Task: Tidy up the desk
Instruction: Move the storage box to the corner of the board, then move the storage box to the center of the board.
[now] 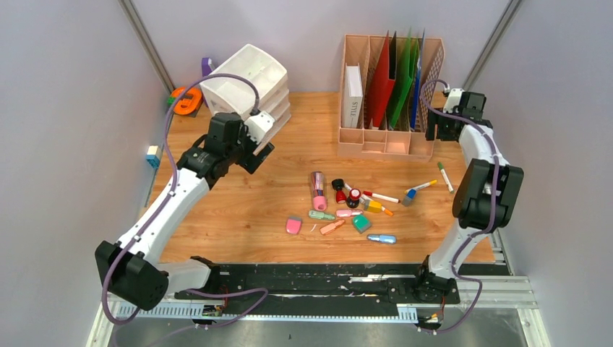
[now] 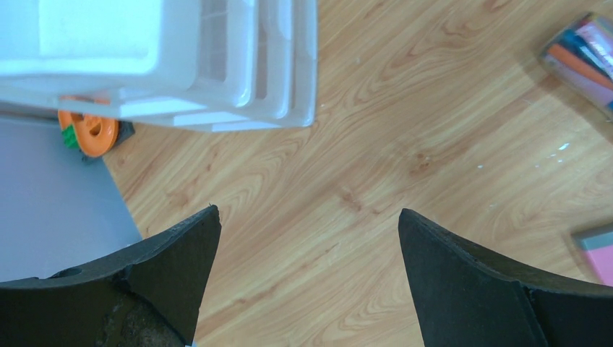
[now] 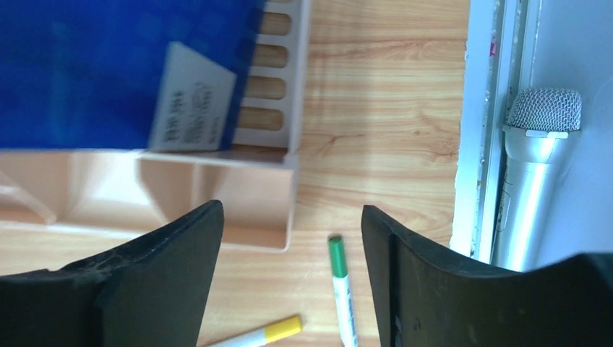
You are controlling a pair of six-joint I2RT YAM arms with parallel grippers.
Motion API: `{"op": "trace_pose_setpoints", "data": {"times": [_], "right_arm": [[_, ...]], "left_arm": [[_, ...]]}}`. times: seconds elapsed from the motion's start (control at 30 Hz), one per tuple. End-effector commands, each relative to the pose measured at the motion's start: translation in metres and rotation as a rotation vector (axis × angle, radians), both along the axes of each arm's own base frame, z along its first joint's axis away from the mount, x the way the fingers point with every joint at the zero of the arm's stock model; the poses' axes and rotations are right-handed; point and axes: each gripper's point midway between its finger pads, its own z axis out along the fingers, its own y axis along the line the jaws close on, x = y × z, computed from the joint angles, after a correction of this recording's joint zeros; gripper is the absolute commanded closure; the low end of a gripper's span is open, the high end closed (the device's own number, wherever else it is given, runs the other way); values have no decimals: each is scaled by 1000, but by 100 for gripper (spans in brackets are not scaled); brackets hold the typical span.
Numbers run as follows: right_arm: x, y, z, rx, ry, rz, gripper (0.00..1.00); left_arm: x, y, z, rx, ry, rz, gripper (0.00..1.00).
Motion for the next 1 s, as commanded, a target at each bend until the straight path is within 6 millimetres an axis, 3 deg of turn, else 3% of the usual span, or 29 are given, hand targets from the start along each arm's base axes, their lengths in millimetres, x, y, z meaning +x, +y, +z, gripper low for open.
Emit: {"op": "trace_pose_setpoints", "data": {"times": [0.0,0.1,0.23,0.33,0.63,0.97], "right_arm": [[-14,34,80,78,-176,108,27],[-32,53,102,134,-218,154,23],[-50,75,115,220,-245,196,22],[-59,88,121,263,-253,222,21],[-71,97,109,284,-224,238,21],[-77,103,98,315,-197,254,21]], "left_arm": [[4,25,29,-56,-45,103,0],[14,44,44,-96,-80,192,0],[38,70,69,-138,-153,361,0],[60,74,78,-210,-169,455,0],[118,75,82,-407,-189,672,0],[152,73,66,-572,-192,807,0]]}}
